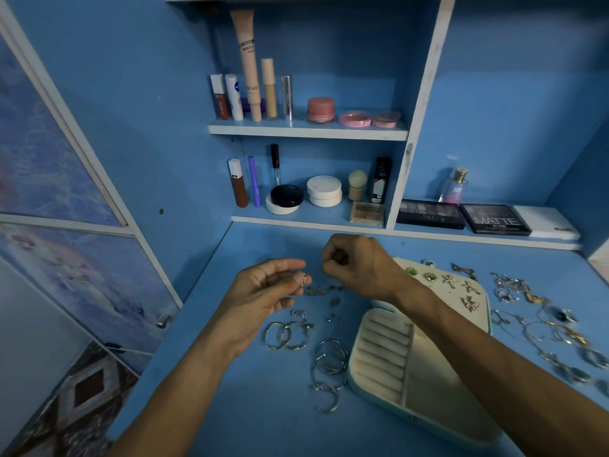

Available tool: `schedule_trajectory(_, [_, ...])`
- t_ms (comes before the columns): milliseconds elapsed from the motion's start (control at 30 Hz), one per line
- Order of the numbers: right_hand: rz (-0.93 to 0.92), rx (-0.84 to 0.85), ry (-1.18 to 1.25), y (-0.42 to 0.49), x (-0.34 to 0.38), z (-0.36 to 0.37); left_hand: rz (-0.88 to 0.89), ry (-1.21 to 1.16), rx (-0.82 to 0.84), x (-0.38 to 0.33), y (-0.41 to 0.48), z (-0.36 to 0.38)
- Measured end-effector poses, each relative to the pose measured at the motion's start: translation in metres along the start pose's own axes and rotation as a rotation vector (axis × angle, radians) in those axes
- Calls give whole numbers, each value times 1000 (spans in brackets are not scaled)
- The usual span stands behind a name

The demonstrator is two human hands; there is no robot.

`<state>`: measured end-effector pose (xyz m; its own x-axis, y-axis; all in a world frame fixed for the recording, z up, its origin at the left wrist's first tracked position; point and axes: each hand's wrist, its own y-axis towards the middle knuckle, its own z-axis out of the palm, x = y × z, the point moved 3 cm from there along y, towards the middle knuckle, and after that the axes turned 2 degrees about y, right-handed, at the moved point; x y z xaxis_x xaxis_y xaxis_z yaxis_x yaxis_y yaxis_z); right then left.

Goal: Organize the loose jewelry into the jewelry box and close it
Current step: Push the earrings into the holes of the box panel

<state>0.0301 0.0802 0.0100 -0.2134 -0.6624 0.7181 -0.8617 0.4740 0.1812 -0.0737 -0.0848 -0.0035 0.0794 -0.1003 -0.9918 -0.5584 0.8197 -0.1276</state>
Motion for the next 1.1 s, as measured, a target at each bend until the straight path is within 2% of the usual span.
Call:
schedule_trajectory(233, [91, -58, 294, -41, -18, -40, 61, 84, 97, -7, 4, 42])
schedule_trajectory(400, [131, -108, 396, -77, -35, -67, 69, 111, 174, -6, 10, 83])
schedule_trajectory(700, [166, -185, 466, -124, -66, -106, 111, 185, 326, -9, 20, 150])
schedule_trajectory(1100, [152, -189, 591, -131, -78, -110, 105, 271, 422, -2, 26, 164])
